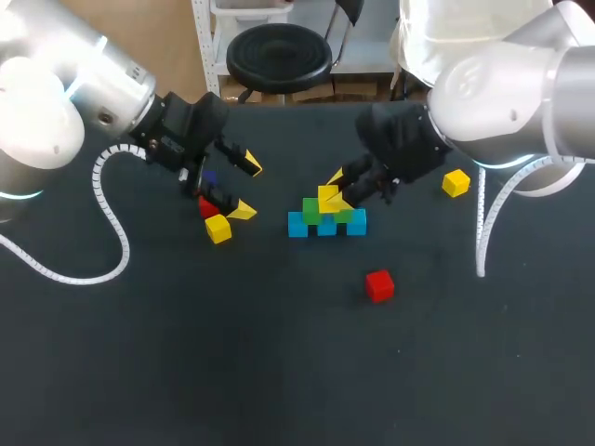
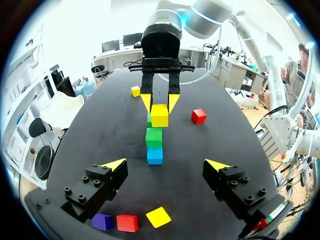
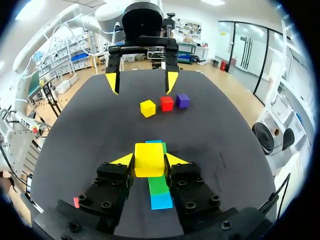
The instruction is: Place the blue cubes, place green cubes on the blue cubes, place the yellow cubes on the green cubes, then place the red cubes on the yellow cubes, and place purple cube on the red cubes.
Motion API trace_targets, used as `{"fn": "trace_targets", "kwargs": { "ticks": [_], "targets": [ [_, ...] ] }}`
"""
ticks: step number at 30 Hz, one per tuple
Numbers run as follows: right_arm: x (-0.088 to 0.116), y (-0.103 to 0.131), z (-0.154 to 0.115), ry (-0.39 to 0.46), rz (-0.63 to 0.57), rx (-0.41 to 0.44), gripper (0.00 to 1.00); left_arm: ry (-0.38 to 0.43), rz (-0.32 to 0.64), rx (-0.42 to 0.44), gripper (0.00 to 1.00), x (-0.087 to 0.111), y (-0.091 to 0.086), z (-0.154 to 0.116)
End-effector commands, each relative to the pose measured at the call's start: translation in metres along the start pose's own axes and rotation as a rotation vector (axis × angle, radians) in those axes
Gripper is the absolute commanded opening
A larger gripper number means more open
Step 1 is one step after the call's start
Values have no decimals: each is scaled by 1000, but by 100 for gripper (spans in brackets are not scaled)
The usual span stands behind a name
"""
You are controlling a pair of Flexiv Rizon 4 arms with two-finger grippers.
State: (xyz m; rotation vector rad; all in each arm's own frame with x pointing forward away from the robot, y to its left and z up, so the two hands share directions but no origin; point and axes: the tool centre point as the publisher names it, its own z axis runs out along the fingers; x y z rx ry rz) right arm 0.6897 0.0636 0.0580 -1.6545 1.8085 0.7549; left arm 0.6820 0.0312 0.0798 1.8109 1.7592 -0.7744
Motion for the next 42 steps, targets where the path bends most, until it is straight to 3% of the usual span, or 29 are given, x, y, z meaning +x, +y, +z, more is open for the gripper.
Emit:
{"fn": "trace_targets", "kwargs": {
  "ticks": [1,42],
  "targets": [
    [0,-1,1,1,3,0,0,-4,2,-2,100,1,-1,0],
    [0,-8,4,0,5,-8,0,-4,2,-2,100,1,-1,0]
  ]
}}
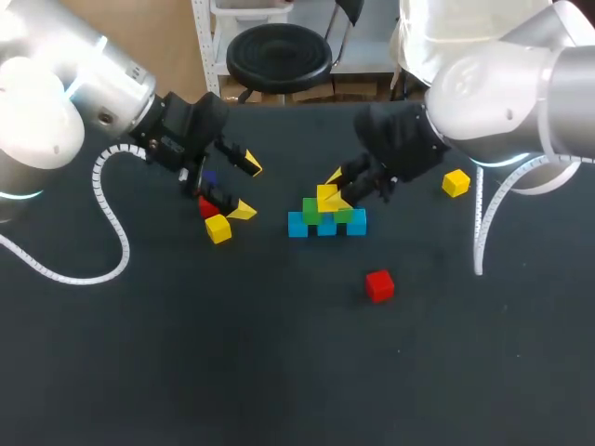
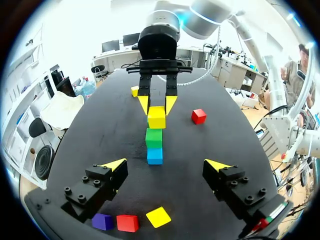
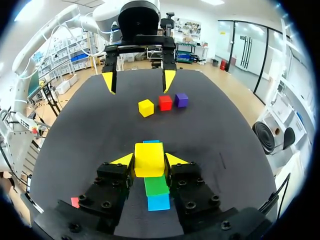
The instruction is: Place the blue cubes, place green cubes on the blue cubes, place the yellow cubes on the green cubes, then place the red cubes on the yellow cubes, and place purple cube on the red cubes.
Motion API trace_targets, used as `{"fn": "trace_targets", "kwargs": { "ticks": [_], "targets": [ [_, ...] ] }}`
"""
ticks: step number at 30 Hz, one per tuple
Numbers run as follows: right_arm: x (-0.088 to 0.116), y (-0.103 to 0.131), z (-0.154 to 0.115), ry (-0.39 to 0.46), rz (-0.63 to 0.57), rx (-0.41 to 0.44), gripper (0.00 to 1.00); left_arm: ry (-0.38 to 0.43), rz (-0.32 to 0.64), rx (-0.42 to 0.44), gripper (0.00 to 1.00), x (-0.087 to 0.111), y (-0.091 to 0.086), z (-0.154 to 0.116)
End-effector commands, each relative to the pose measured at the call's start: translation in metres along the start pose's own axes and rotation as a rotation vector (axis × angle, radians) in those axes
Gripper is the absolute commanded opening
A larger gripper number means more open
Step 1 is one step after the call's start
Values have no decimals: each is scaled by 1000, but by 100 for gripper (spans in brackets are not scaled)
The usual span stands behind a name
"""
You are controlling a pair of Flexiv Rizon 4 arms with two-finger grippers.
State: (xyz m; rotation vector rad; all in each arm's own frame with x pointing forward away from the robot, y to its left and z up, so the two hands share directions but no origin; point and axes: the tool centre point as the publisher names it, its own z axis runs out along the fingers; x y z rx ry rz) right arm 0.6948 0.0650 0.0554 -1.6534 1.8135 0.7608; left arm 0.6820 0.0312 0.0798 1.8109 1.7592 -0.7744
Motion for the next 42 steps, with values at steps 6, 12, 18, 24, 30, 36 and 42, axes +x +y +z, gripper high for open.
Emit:
{"fn": "trace_targets", "kwargs": {
  "ticks": [6,12,18,24,30,36,42],
  "targets": [
    [-1,-3,1,3,2,-4,0,-4,2,-2,100,1,-1,0],
    [0,-3,1,5,3,-4,0,-4,2,-2,100,1,-1,0],
    [0,-3,0,4,4,-4,0,-4,2,-2,100,1,-1,0],
    [1,-3,0,4,3,-5,0,-4,2,-2,100,1,-1,0],
    [2,-2,1,2,8,-8,1,-4,2,-2,100,1,-1,0],
    [3,-4,2,1,8,-10,23,-4,2,-2,100,1,-1,0],
    [3,-5,3,1,6,-13,20,-4,2,-2,100,1,-1,0]
  ]
}}
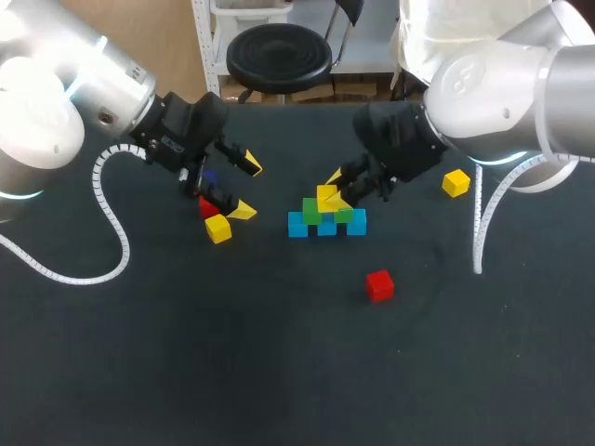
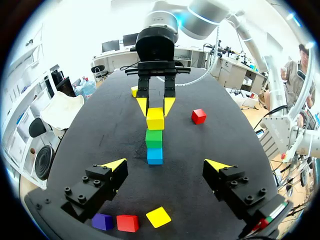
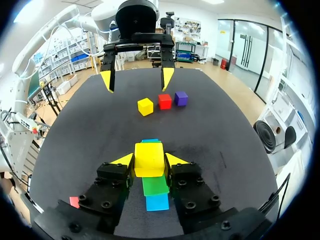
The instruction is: Place the blue cubes, place green cubes on the blue cubes, place the yellow cubes on the green cubes, then place the red cubes on the yellow cubes, and place purple cube on the red cubes.
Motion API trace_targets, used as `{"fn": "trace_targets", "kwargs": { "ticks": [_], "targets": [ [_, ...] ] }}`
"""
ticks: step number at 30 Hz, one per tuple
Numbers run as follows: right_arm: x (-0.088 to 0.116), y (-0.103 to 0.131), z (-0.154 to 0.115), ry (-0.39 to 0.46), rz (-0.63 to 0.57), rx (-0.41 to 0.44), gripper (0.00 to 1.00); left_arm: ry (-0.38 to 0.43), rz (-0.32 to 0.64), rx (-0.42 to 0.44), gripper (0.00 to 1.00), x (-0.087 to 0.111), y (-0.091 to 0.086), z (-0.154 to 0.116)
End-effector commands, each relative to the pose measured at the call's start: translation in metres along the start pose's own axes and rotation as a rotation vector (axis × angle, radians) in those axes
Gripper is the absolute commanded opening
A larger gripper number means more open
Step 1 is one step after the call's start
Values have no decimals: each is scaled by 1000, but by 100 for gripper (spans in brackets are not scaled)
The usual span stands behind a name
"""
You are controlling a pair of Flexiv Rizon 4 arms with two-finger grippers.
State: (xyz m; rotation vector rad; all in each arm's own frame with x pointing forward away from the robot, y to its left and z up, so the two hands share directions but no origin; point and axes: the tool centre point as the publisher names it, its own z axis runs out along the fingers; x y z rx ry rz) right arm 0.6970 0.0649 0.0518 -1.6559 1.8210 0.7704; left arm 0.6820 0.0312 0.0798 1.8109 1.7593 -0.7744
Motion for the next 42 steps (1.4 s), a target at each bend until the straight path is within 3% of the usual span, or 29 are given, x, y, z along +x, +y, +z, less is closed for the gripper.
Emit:
{"fn": "trace_targets", "kwargs": {
  "ticks": [1,30,34,36,42],
  "targets": [
    [0,-2,1,-2,-1,-4,21,-4,3,-2,100,1,-1,0],
    [2,-7,3,-2,4,-8,29,-4,3,-2,100,1,-1,0],
    [1,-7,3,-2,3,-8,49,-4,3,-2,100,1,-1,0],
    [1,-7,3,-2,6,-10,100,-4,3,-2,100,1,-1,0],
    [1,-7,4,-5,9,-15,100,-4,3,-2,100,1,-1,0]
  ]
}}
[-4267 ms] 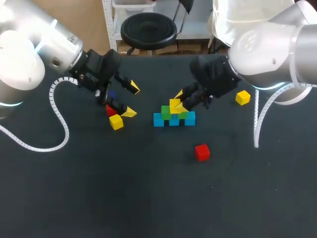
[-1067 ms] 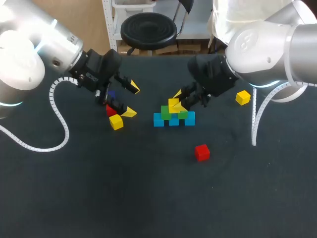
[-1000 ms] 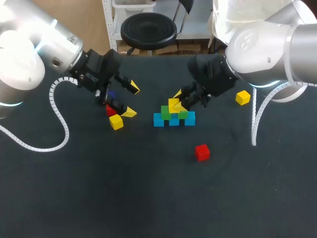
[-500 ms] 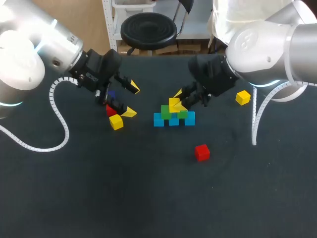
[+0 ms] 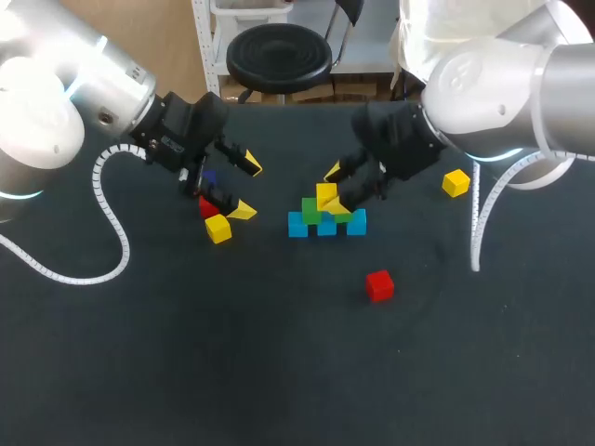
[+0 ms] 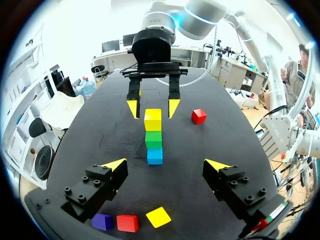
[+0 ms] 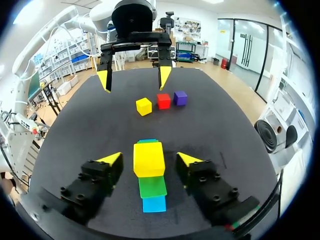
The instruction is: Place the blue cubes, place green cubes on the blue cubes, place the yellow cubes on the green cubes, then place the red cubes on the yellow cubes, and place purple cube on the red cubes.
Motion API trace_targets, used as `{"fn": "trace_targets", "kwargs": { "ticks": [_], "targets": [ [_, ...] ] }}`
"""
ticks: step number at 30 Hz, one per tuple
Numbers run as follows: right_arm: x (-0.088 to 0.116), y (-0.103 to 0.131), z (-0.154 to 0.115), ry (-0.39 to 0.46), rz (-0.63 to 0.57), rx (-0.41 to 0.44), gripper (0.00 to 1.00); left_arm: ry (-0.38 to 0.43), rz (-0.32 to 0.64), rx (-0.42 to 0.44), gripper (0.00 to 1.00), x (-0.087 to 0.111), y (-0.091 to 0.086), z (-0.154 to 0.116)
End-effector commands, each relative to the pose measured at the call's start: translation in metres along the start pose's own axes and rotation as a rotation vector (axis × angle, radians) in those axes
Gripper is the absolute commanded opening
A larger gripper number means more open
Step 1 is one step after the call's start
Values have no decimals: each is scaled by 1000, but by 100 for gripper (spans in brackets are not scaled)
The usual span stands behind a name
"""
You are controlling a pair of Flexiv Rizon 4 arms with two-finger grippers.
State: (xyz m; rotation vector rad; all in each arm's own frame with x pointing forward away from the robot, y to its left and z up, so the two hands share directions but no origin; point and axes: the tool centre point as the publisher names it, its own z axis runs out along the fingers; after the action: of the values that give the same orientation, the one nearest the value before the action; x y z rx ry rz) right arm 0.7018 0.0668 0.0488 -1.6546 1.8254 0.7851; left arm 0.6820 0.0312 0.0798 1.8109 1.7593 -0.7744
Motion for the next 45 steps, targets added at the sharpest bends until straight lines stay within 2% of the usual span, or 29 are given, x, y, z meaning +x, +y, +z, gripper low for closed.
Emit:
{"fn": "trace_targets", "kwargs": {
  "ticks": [1,8,12,19,26,32,45],
  "targets": [
    [0,-2,1,-2,3,-5,100,-4,3,-2,100,1,-1,0],
    [-3,1,-6,-11,-13,7,100,-4,3,-2,100,1,-1,0],
    [-3,7,-19,-49,-77,9,100,-4,3,-2,100,1,-1,0],
    [12,17,-55,-180,-223,-26,100,-4,3,-2,100,1,-1,0],
    [29,27,-89,-226,-280,-11,100,-4,3,-2,100,1,-1,0],
    [52,36,-113,-202,-235,-5,100,-4,3,-2,100,1,-1,0],
    [52,36,-113,-202,-235,-5,100,-4,3,-2,100,1,-1,0]
  ]
}}
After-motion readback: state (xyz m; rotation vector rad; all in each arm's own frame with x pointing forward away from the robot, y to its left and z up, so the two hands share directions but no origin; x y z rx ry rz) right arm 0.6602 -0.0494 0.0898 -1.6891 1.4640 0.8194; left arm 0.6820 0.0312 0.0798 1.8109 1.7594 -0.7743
